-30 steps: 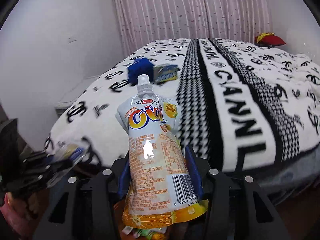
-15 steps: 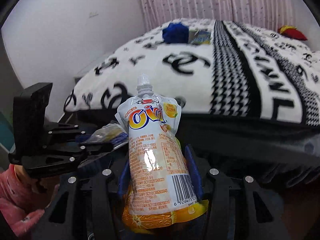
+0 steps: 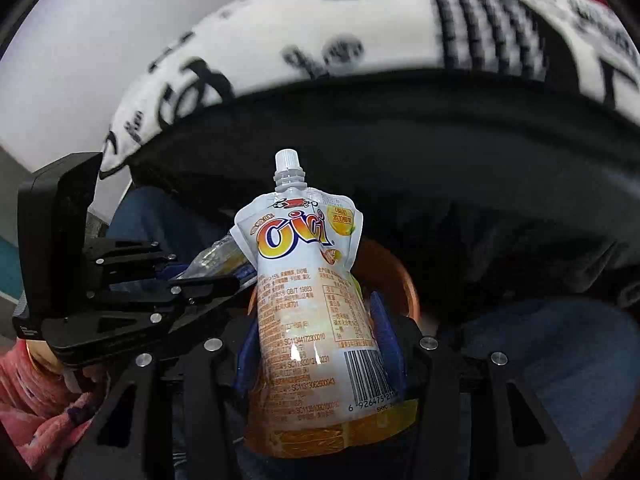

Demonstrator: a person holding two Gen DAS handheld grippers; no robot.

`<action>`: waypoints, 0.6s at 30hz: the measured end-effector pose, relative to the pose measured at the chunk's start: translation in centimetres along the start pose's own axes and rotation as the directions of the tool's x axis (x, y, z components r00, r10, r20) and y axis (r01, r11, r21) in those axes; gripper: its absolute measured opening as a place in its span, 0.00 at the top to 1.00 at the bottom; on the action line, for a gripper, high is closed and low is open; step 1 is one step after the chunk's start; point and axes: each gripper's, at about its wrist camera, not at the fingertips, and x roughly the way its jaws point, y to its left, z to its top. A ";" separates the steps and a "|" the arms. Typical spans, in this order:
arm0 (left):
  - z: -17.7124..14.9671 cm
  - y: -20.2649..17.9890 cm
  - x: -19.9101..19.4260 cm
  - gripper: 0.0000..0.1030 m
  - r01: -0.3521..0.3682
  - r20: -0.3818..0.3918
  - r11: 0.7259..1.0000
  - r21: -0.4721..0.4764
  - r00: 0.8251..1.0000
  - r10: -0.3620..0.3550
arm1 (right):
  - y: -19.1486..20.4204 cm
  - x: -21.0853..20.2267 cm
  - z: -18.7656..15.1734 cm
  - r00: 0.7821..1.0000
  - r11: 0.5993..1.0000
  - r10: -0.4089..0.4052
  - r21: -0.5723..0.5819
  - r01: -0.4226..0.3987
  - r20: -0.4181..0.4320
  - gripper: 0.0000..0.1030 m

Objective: Collect trash
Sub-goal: 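Carry the wrapper and pouch over the orange bucket and open both grippers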

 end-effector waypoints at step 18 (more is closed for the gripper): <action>-1.2 1.9 7.7 0.85 -0.043 -0.207 0.991 -0.126 0.978 0.016 | -2.8 8.4 -2.1 0.977 0.991 -0.026 0.122 0.053 -0.213 0.51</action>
